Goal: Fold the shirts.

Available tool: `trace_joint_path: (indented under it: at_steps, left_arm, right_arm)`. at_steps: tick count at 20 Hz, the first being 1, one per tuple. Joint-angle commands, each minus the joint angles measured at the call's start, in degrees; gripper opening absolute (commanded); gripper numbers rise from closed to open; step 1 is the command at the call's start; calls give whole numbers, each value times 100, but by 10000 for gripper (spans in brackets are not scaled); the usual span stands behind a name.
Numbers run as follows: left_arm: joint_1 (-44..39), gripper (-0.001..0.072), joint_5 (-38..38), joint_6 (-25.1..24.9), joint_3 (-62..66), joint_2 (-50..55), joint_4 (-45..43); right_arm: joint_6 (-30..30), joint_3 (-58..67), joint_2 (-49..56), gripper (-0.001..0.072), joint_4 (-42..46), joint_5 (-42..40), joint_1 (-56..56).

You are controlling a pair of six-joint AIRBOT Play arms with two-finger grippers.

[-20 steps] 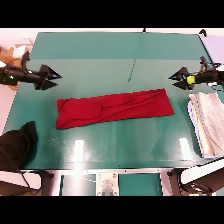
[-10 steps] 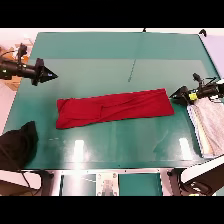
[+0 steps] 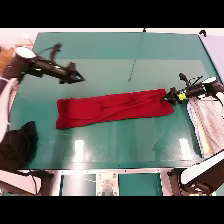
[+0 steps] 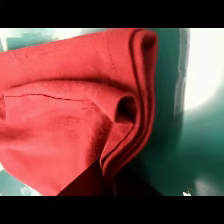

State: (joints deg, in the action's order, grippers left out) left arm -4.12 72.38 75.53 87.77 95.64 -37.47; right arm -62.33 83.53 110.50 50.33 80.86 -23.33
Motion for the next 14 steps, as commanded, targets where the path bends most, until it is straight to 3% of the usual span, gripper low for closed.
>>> trace_joint_path:
  at_steps: [1, 7, 14]
  left_arm:
    - [-1130, 33, -850, -107, -2, 328, -129]
    - [-2643, 33, -1449, 13, 299, 1539, -131]
    - [-3281, 33, -1475, 608, 1526, 2551, -107]
  right_arm:
    - [4, 258, -420, 10, -37, 363, 70]
    - [-210, 393, -2142, 10, -157, 1130, 192]
    - [-369, 396, -3432, 11, -284, 1394, 560]
